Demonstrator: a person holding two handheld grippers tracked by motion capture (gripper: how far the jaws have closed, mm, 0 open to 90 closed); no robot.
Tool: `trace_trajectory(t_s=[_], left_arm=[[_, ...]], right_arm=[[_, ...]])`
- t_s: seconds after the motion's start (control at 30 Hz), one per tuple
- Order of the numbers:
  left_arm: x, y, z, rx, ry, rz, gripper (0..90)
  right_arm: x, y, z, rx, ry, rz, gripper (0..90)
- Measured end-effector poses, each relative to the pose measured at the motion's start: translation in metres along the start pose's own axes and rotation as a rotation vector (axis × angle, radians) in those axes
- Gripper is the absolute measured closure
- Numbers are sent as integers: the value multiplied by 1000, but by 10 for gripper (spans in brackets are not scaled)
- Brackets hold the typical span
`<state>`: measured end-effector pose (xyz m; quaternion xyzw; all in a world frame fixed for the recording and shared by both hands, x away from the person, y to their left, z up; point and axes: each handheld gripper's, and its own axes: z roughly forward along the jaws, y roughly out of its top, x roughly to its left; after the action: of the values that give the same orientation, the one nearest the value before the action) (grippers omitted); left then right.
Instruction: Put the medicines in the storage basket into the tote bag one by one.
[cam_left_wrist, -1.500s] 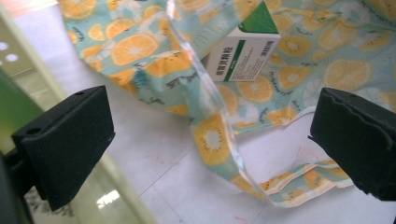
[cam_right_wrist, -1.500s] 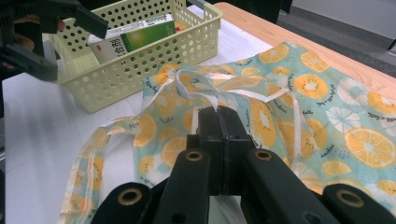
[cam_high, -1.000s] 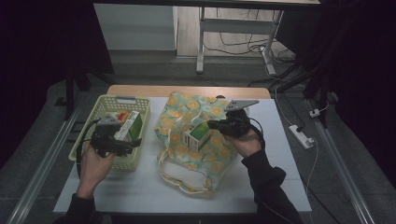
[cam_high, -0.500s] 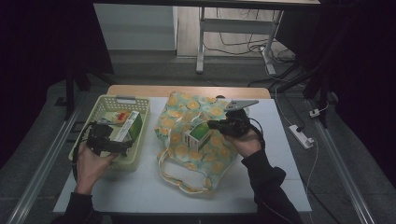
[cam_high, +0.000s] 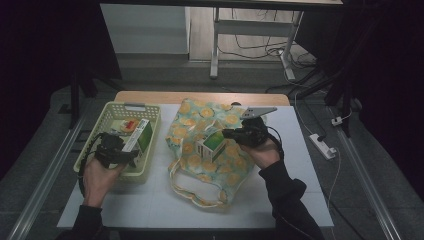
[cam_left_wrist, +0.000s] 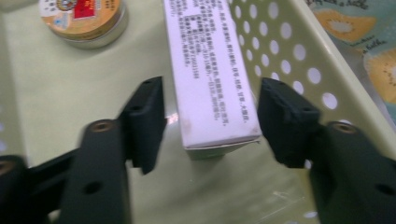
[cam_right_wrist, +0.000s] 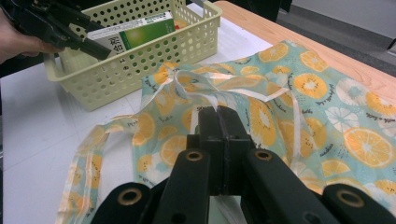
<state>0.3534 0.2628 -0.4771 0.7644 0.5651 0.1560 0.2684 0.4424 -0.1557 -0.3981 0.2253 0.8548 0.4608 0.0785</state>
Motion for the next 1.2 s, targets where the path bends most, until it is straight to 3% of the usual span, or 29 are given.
trace_trajectory(t_s=[0.17,0.33,0.43,0.83,1.2], left_arm=[[3,-1,-2,-9,-5,-24,593],[4,-1,-3,-10,-6,-44,617],[6,-1,-6,-19,-27,-45,622],[9,1,-25,-77,-46,8,625],[15,6,-56,-126,-84,31,625]], right_arm=[[0,0,0,1,-1,2,900],[0,0,0,-1,-3,0,900],[0,0,0,-1,-3,2,900],[-1,0,-1,-2,-5,6,900],[-2,0,-2,-6,-6,8,900]])
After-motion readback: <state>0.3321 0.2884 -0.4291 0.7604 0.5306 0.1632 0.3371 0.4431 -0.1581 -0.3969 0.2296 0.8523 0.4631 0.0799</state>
